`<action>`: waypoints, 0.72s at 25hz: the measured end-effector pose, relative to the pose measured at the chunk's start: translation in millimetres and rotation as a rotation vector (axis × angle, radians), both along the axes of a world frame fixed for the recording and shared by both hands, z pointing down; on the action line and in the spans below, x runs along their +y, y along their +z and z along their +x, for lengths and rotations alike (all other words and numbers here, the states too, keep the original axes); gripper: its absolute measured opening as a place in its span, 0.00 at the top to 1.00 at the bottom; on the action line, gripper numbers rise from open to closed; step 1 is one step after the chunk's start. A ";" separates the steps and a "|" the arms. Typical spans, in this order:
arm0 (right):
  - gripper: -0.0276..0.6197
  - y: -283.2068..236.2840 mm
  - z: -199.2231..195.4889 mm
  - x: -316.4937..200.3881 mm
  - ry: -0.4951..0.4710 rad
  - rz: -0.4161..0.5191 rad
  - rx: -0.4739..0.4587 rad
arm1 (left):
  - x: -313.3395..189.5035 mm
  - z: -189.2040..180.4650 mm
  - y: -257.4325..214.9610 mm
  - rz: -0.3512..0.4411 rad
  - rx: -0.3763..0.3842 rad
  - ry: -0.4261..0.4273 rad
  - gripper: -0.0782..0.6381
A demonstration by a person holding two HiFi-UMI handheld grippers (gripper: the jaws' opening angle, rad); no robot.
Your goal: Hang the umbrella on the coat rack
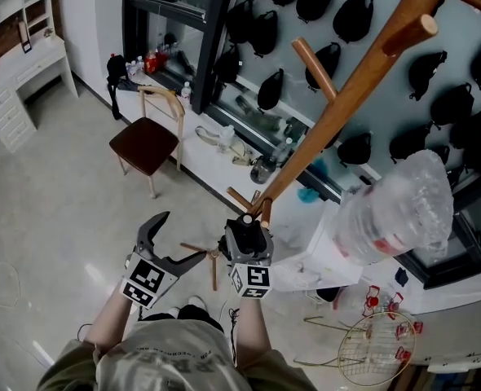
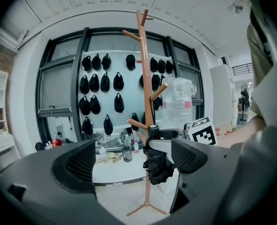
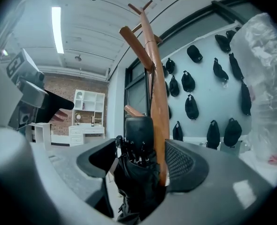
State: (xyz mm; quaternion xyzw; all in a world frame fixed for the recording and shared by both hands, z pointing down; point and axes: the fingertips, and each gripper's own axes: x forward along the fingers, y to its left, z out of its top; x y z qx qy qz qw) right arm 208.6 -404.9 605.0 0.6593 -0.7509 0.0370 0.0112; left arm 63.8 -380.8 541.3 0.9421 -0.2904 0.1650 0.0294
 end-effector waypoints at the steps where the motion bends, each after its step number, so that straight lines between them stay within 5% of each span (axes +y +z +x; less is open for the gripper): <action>1: 0.47 -0.2 -0.1 2.4 0.004 0.000 0.002 | 0.9 -0.8 0.0 0.000 0.001 0.001 0.21; 12: 0.47 -52.2 -1.7 49.0 0.090 0.085 -0.016 | 17.2 -13.5 -17.4 0.017 0.056 -0.004 0.21; 18: 0.47 -103.3 3.9 83.2 0.162 0.162 -0.081 | 15.4 -16.3 -41.6 0.017 0.168 -0.062 0.22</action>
